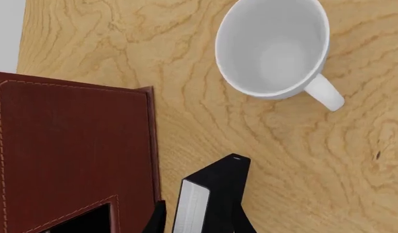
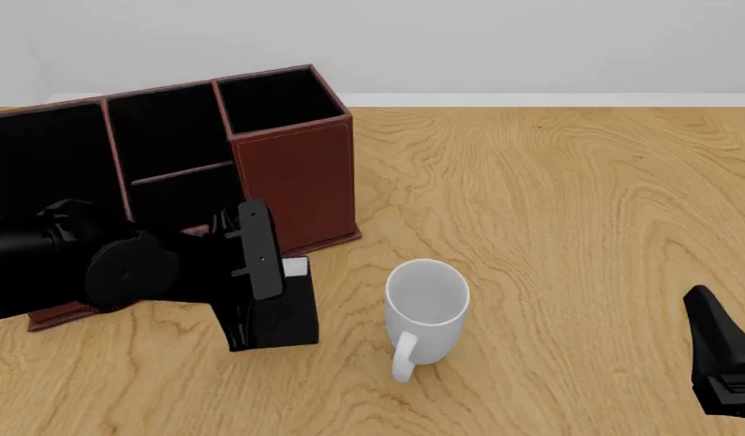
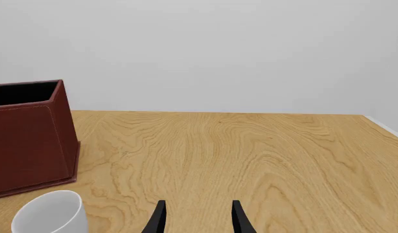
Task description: Pick up the book and place it in the front compartment of the caddy.
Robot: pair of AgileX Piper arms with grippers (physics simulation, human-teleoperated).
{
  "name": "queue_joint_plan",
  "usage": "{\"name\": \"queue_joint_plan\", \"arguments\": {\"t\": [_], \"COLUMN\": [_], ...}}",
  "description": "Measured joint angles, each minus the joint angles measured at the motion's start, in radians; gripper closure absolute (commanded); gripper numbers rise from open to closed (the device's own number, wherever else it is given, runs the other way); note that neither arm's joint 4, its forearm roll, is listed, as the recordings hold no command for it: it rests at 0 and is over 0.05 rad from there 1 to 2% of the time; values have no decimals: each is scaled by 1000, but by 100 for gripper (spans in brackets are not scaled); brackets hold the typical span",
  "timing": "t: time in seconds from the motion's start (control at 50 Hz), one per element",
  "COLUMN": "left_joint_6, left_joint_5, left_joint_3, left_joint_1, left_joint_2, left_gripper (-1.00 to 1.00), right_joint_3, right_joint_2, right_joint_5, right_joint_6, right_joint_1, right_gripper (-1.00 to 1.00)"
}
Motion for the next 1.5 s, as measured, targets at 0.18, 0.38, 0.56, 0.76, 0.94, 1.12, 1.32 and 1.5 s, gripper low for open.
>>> {"name": "queue_joint_plan", "arguments": {"t": [0.18, 0.38, 0.56, 0.76, 0.94, 1.12, 1.32, 1.5], "left_joint_6": [3, 2, 6, 25, 37, 40, 29, 16], "left_joint_5": [-29, -66, -78, -66, -34, -2, 12, 15], "left_joint_3": [-4, -8, -5, -15, -15, -8, 15, 46], "left_joint_1": [15, 28, 31, 36, 28, 14, -10, -27], "left_joint_2": [42, 95, 98, 100, 84, 60, 26, -13], "left_gripper": [-100, 100, 100, 100, 100, 100, 100, 100], "right_joint_3": [0, 0, 0, 0, 0, 0, 0, 0], "right_joint_2": [0, 0, 0, 0, 0, 0, 0, 0], "right_joint_5": [0, 0, 0, 0, 0, 0, 0, 0], "right_joint_6": [0, 0, 0, 0, 0, 0, 0, 0], "right_joint_1": [0, 0, 0, 0, 0, 0, 0, 0], "right_gripper": [-100, -100, -100, -100, -100, -100, -100, -100]}}
